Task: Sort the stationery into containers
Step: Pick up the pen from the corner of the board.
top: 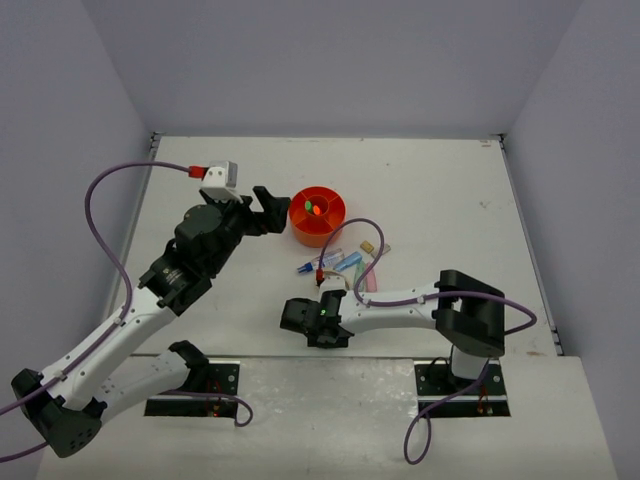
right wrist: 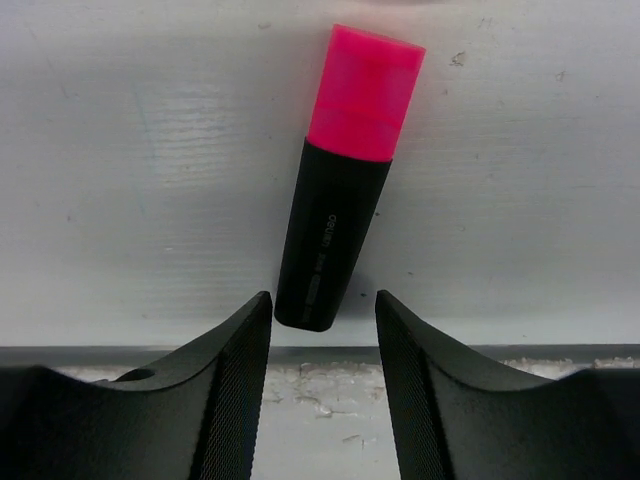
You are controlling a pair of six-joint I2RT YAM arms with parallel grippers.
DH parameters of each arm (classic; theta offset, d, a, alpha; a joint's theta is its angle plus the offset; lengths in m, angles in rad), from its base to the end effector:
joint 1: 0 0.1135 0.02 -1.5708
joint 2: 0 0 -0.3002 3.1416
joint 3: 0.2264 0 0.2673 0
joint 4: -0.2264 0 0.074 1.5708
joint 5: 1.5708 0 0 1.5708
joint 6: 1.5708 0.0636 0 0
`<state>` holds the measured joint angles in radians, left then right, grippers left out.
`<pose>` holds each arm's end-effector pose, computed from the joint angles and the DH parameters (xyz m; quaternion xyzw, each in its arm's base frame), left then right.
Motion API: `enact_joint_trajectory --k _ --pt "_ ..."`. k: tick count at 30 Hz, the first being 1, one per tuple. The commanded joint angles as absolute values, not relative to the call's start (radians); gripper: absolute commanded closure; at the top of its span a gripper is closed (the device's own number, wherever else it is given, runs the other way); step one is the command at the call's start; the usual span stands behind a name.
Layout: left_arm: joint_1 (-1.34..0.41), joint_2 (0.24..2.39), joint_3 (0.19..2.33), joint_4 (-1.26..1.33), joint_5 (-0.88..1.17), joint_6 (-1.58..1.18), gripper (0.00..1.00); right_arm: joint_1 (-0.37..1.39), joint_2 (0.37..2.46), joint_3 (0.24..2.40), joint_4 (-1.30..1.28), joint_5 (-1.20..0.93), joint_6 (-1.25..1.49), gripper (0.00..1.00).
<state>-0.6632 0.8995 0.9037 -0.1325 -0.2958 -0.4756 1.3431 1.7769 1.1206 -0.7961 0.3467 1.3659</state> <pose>0.1905 -0.1253 0.3924 -0.0273 0.7486 -0.2589 0.6097 0.0979 0.3266 0.1631 0.0214 0.9831 0.0200 0.1807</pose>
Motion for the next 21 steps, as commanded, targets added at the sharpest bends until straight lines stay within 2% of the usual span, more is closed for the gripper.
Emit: enact_joint_trajectory --k 1,8,10,12,14,21 --pt "-0.661 0.902 0.877 -0.145 -0.299 -0.465 0.00 1.333 1.808 1.129 -0.809 0.388 1.424 0.55" --pt "-0.661 0.908 0.856 -0.142 -0.288 -0.471 0.00 1.331 1.788 1.039 -0.696 0.367 1.408 0.62" --pt "-0.661 0.915 0.854 -0.144 -0.288 -0.469 0.00 1.331 1.767 1.016 -0.684 0.375 1.413 0.68" --pt "-0.661 0.920 0.849 -0.142 -0.272 -0.470 0.00 1.332 1.749 1.013 -0.704 0.392 1.421 0.80" --pt "-0.661 0.928 0.839 -0.132 -0.238 -0.474 0.00 1.333 1.723 1.020 -0.755 0.417 1.445 1.00" --pt "-0.661 0.946 0.808 -0.101 -0.104 -0.515 0.00 1.347 1.562 1.011 -0.816 0.487 1.392 1.00"
